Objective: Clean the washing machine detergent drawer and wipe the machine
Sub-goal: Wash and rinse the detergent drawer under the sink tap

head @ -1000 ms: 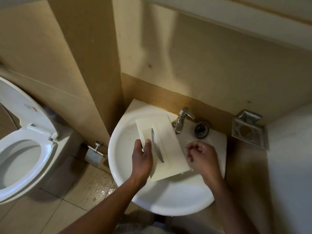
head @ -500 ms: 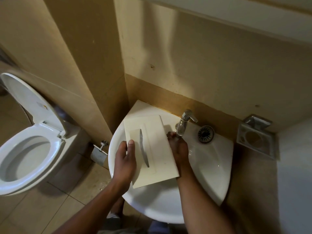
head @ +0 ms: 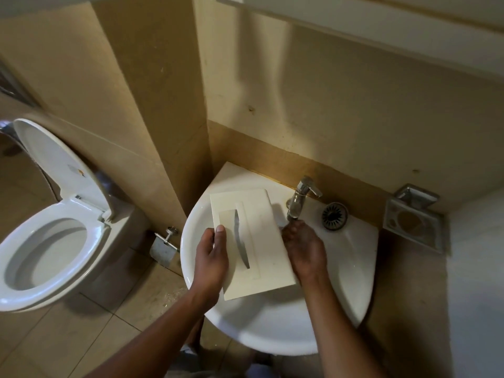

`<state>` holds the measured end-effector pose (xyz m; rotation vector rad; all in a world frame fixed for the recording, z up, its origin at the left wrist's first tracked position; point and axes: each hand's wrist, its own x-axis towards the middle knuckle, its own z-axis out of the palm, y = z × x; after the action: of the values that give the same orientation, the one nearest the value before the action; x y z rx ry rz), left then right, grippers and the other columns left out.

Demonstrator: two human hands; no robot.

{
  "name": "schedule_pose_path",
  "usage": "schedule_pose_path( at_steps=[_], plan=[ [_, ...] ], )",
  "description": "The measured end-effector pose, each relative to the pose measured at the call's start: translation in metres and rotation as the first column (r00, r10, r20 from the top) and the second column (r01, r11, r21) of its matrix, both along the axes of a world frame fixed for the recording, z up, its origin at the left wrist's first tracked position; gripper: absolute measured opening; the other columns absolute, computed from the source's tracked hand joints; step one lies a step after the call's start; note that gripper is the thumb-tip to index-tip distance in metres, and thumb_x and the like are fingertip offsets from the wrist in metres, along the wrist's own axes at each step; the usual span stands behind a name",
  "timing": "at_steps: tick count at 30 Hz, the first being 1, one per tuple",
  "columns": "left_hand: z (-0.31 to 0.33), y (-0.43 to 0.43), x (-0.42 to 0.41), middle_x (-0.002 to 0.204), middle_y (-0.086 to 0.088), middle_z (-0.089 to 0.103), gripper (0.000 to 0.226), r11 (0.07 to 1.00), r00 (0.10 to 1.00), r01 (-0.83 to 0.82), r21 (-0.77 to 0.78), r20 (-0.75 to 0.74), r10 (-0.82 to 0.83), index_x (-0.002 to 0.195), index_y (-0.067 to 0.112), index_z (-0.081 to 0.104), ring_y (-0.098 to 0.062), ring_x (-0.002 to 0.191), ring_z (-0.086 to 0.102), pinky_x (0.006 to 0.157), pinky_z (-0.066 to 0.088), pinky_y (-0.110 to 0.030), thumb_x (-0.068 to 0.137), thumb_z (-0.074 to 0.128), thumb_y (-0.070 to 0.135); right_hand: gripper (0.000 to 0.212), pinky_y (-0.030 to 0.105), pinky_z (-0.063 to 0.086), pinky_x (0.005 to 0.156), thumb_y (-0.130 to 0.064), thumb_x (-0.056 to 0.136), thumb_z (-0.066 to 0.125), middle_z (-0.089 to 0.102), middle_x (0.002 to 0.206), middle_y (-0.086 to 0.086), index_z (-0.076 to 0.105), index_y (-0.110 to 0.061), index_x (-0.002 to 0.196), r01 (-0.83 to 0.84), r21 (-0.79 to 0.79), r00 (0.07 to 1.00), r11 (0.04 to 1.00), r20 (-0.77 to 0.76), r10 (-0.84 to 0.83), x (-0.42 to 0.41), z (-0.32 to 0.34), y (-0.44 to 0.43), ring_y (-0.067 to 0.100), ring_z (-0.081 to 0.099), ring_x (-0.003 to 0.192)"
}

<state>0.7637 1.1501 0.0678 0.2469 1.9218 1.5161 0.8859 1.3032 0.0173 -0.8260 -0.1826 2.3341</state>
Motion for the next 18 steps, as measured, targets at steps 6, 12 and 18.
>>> schedule_pose_path(
  at_steps=[6,12,18],
  plan=[
    [0.0,0.011,0.008,0.1,-0.009,0.066,0.036,0.999,0.995,0.015,0.034,0.097,-0.019,0.101,0.02,0.059,-0.028,0.094,0.063,0.086,0.054,-0.048,0.105,0.037,0.048,0.019,0.021,0.046,0.056,-0.01,0.093,0.049,0.058,0.074,0.006,0.061,-0.008,0.078,-0.219,0.109,0.974,0.97,0.079,0.211,-0.005,0.083,0.009,0.014,0.054,0.064],
    [0.001,0.031,0.014,0.101,-0.013,0.067,0.036,1.0,0.982,-0.027,-0.001,0.188,0.027,0.1,0.019,0.061,-0.032,0.098,0.065,0.091,0.054,-0.052,0.105,0.036,0.044,0.021,0.02,0.05,0.076,-0.006,0.098,0.047,0.071,0.091,0.003,0.067,-0.015,0.095,-0.663,0.561,0.604,0.497,0.792,-0.088,-0.021,0.082,-0.069,0.007,0.066,0.081],
    [0.002,0.035,0.028,0.099,-0.006,0.072,0.035,1.0,0.985,-0.006,0.025,0.175,0.001,0.104,0.017,0.064,-0.023,0.095,0.069,0.092,0.057,-0.047,0.107,0.036,0.038,0.063,0.033,0.037,0.111,-0.006,0.081,0.069,0.056,0.141,0.009,0.049,-0.008,0.141,-0.939,0.312,0.331,-0.142,0.717,-0.614,-0.004,0.049,-0.112,0.022,0.051,0.133]
  ],
)
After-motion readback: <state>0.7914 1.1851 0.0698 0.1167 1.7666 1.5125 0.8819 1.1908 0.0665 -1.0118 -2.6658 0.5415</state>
